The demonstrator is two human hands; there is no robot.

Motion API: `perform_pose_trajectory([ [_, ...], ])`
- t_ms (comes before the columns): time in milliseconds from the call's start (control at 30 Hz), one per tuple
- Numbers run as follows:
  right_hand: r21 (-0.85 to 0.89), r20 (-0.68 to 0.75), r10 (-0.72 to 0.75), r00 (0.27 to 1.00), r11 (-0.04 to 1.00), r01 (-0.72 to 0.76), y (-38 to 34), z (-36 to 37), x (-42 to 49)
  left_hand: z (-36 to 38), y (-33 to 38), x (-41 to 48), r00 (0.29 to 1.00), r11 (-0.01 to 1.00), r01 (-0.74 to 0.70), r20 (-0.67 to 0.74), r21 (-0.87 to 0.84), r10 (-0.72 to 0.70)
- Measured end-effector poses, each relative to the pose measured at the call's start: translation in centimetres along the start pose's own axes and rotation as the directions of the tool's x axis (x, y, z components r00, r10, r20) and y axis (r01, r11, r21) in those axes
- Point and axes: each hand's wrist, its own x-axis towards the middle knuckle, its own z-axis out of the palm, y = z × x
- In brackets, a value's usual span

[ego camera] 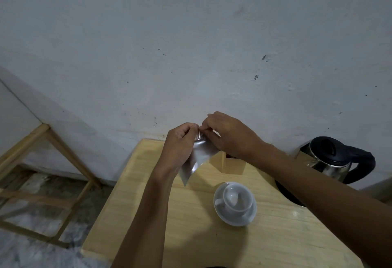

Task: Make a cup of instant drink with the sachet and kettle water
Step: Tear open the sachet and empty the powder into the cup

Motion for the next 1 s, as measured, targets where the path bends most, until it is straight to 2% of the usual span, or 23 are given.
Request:
perform_pose_trajectory([
  [167,0.210,0.111,0.179,0.978,0.957,-0.200,0.4,-1.1,0.4,-0.9,-0.2,0.2,0.997,0.977,-0.049,0.070,0.207,0.035],
  [233,0.248,0.165,0.237,0.958,0.930,-0.272,0.6,-1.2,0.8,-1.2,-0.1,0.3,0.996,0.965,-0.075,0.067,0.251,0.060],
  [333,0.251,0.198,0.259,0.945,0.919,-0.304,0.7,-1.3,1.1,-1.2,0.0,0.3,0.994,0.958,-0.100,0.056,0.267,0.089],
  [433,0.191,0.172,0.233,0.957,0.945,-0.265,0.6,-1.1,1.0,-1.0,-0.3,0.4,0.995,0.963,-0.104,0.039,0.250,0.097],
  [567,0.101,-0.012,0.112,0.994,0.989,-0.111,0.6,0.5,0.4,-0.5,-0.6,0.6,0.994,0.974,-0.091,-0.034,0.205,0.100],
  [700,-0.051,-0.149,-0.036,0.988,0.998,0.028,0.7,1.7,-0.3,0.1,-0.8,0.8,0.995,0.977,-0.049,-0.074,0.207,0.066],
  [867,-0.176,-0.156,-0.178,0.972,0.973,0.150,1.0,2.4,-0.6,0.5,-0.9,0.9,0.992,0.989,0.089,-0.097,0.116,-0.078],
  [933,-0.167,-0.147,-0.179,0.973,0.974,0.154,1.2,2.6,-0.8,0.5,-0.8,0.8,0.985,0.987,0.154,-0.086,0.039,-0.150],
  [1000,-0.086,-0.157,-0.116,0.981,0.991,0.104,1.3,2.5,-0.8,0.6,-0.8,0.5,0.984,0.987,0.162,-0.070,-0.003,-0.162],
])
